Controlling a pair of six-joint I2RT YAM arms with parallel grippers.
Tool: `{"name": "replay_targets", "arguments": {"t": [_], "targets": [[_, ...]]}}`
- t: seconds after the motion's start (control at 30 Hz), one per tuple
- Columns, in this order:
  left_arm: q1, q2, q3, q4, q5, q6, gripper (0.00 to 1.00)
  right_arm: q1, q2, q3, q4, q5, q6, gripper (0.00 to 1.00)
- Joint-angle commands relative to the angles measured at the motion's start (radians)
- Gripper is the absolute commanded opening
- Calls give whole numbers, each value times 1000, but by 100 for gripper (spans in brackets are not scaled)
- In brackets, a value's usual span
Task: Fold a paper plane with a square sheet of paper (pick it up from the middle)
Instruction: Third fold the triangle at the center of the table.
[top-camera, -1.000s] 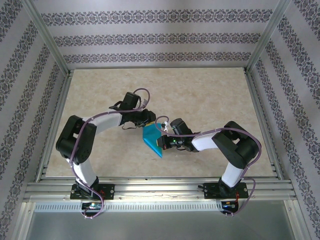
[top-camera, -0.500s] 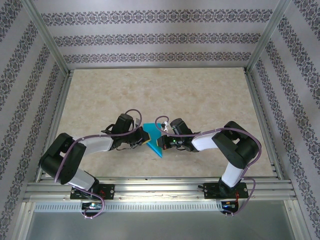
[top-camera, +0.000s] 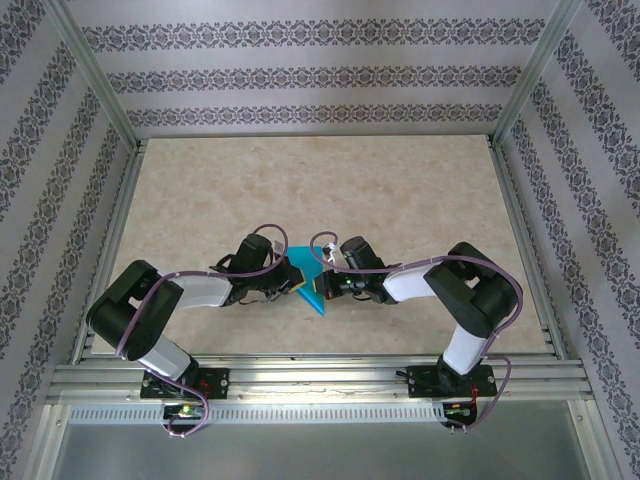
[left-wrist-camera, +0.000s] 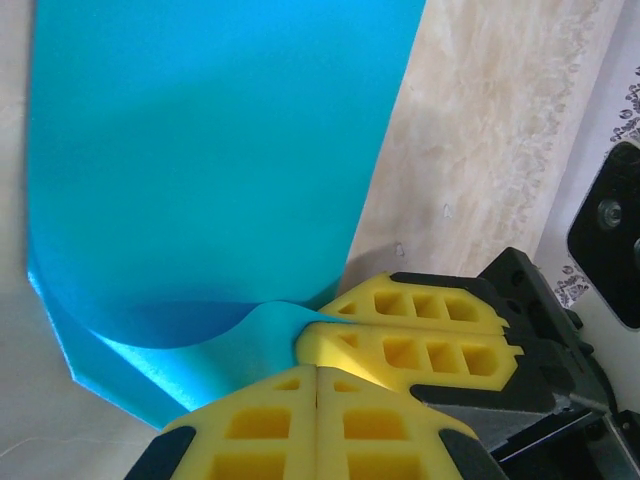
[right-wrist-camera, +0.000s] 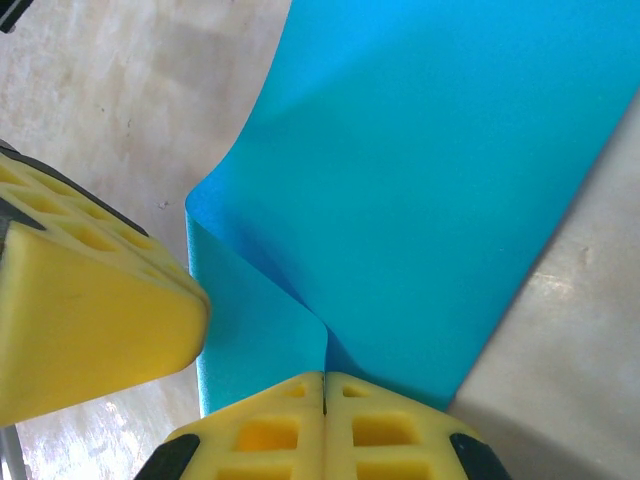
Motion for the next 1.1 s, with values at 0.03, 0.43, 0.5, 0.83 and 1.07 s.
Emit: {"name": "replay_targets", "arguments": {"t": [0.03, 0.43, 0.5, 0.83, 1.07], "targets": [[-16, 16, -15, 21, -11, -2, 0, 6, 11, 8, -53, 43, -23, 0], [-19, 51, -25, 22, -20, 13, 0, 7, 3, 7, -64, 50, -30, 0], [-19, 55, -24, 5, -25, 23, 0, 6, 8, 8, -66, 47, -29, 0], [-21, 102, -28, -23, -42, 62, 0, 7, 9, 14, -63, 40, -27, 0], [-21, 107, -22, -63, -45, 86, 0, 3, -69, 33, -95, 7, -1, 15]]}}
